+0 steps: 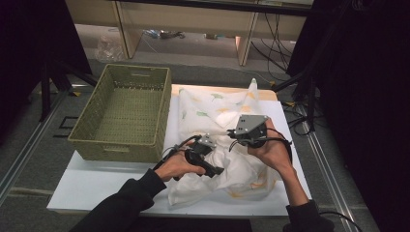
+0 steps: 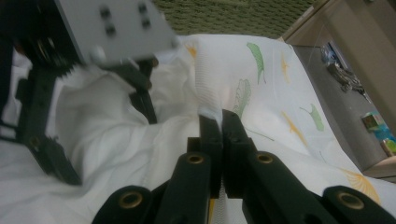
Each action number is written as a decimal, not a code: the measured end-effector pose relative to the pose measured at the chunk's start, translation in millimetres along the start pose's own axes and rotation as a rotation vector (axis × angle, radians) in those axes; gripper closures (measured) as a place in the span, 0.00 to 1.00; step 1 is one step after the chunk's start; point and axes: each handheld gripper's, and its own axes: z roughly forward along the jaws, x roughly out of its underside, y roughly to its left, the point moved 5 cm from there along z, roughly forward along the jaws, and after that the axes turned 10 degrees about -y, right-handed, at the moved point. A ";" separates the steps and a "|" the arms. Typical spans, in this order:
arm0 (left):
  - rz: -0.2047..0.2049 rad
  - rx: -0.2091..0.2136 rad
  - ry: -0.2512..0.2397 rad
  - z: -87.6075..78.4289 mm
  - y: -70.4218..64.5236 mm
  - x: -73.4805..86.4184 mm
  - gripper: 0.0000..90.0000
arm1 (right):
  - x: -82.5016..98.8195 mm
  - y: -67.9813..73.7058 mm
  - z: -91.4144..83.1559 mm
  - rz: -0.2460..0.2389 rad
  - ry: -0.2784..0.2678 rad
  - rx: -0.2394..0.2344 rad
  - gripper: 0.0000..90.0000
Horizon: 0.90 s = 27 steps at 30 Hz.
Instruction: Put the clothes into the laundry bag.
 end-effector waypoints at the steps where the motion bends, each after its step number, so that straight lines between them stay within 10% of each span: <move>1: 0.025 -0.020 0.036 3.4 3.7 0.7 0.25 | 0.4 -0.4 0.0 -0.007 0.005 0.005 1.00; 2: -0.009 -0.044 0.006 9.6 4.5 -1.5 0.37 | 0.4 -0.1 -0.2 -0.007 0.006 0.004 1.00; 3: 0.062 -0.025 0.073 4.8 10.8 -1.7 0.51 | -0.1 0.2 -0.3 -0.009 -0.002 -0.005 1.00; 5: 0.062 -0.057 0.023 1.9 11.9 -8.6 0.73 | 0.0 0.6 -0.6 -0.007 0.000 -0.005 1.00; 6: 0.000 -0.113 -0.052 3.9 8.2 -13.5 0.78 | 0.6 0.6 -1.1 -0.007 0.004 -0.006 1.00; 14: -0.104 -0.181 -0.212 -24.0 16.4 -54.1 0.84 | -5.7 -2.5 -12.2 -0.018 -0.016 0.024 1.00; 19: -0.111 -0.186 -0.201 -22.5 13.8 -57.6 0.84 | -15.2 -0.7 -21.8 -0.021 -0.061 0.026 1.00; 27: -0.247 -0.173 -0.159 7.3 42.3 -38.2 0.80 | -7.9 4.9 -13.4 -0.020 -0.016 -0.015 1.00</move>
